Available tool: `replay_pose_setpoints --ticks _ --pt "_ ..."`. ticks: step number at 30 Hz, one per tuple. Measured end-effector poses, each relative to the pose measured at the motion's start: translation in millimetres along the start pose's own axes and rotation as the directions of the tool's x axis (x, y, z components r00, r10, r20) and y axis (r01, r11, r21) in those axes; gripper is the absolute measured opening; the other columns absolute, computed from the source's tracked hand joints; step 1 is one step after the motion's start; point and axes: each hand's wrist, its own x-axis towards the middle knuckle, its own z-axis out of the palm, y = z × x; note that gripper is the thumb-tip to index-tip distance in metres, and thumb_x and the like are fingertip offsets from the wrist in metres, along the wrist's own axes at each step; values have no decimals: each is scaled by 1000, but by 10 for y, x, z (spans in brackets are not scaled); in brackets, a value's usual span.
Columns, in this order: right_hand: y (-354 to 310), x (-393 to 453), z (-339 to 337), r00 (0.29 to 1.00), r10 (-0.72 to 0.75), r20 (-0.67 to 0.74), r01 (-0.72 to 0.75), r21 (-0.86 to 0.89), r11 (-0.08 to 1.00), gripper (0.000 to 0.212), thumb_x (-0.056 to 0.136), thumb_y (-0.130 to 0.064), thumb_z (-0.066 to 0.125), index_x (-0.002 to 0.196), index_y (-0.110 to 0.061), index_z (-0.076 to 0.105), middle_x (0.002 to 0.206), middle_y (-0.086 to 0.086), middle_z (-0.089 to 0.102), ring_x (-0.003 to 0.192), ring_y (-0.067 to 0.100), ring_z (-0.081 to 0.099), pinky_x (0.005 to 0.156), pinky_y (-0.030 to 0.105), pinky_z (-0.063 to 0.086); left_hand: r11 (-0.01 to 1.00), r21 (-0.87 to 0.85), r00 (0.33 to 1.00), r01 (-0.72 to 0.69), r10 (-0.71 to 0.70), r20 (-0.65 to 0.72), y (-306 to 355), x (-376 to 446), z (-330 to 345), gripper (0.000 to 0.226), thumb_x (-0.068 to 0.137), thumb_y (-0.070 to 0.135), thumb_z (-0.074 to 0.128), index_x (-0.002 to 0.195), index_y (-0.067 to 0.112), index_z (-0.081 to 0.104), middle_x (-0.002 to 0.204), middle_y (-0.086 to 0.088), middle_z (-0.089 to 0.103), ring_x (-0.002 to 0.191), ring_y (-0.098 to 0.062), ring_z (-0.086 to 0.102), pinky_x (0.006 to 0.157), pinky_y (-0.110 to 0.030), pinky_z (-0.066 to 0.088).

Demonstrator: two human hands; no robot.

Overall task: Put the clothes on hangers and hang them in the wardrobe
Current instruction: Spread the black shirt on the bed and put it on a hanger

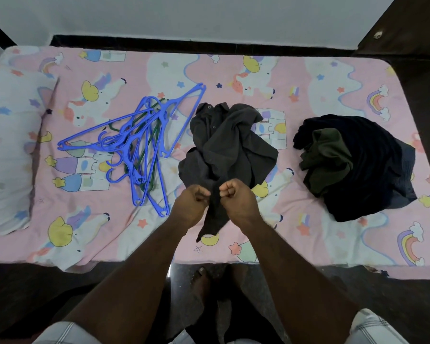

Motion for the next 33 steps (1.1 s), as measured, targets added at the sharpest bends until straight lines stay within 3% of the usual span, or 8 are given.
replay_pose_setpoints --ticks 6,10,14,18,22,25,30,33 --pt "-45 341 -179 998 -4 -60 -1 -77 997 29 91 -16 72 118 -12 64 101 -5 63 92 9 59 71 11 42 983 184 990 0 27 -142 155 333 -178 20 96 7 56 114 12 63 103 2 64 101 -18 61 83 -26 41" --pt "-163 798 -298 995 -42 -94 32 -101 994 26 91 -16 70 117 -11 66 103 0 69 92 9 60 81 17 43 975 222 987 -20 55 -151 371 763 -229 28 94 8 58 122 12 62 116 -4 69 111 -23 62 96 -31 46" --pt "-259 1417 -420 989 -100 -109 86 -127 988 23 91 -14 68 114 -10 68 106 3 71 92 9 62 85 16 45 950 310 986 -39 87 -145 599 1295 -254 36 97 9 55 133 11 59 127 -9 65 119 -26 59 94 -28 42" --pt "-322 2189 -499 984 -138 -116 114 -193 975 24 93 -16 64 116 -11 68 110 4 73 103 17 67 98 30 51 946 321 977 -40 105 -187 735 1947 -272 44 99 10 53 143 9 53 142 -10 58 131 -27 53 108 -33 38" --pt "-360 2952 -612 976 -185 -112 143 -311 940 27 97 -18 59 121 -11 68 119 7 71 112 24 64 102 32 46 938 345 972 -22 101 -213 886 2660 -293 37 102 14 47 137 9 56 136 -14 61 128 -34 54 101 -35 40" --pt "-364 3491 -693 971 -223 -89 170 -402 900 28 99 -20 55 122 -11 68 121 8 70 112 27 63 99 32 45 943 329 968 37 48 -247 946 3148 -357 44 104 13 42 147 8 47 150 -14 50 139 -32 45 113 -37 33" --pt "-303 4235 -642 966 -255 41 243 -481 842 30 100 -22 55 127 -14 66 129 5 68 117 26 62 103 30 43 964 246 960 104 -33 -279 819 3765 -371 40 105 15 42 143 5 53 149 -14 51 138 -31 45 115 -38 33" --pt "-286 4585 -571 963 -239 124 269 -499 824 30 102 -26 54 127 -14 66 127 6 68 114 26 62 98 28 42 984 143 960 107 -65 -273 741 4056 -334 33 102 9 45 126 -2 65 129 -19 63 124 -33 56 108 -42 43"
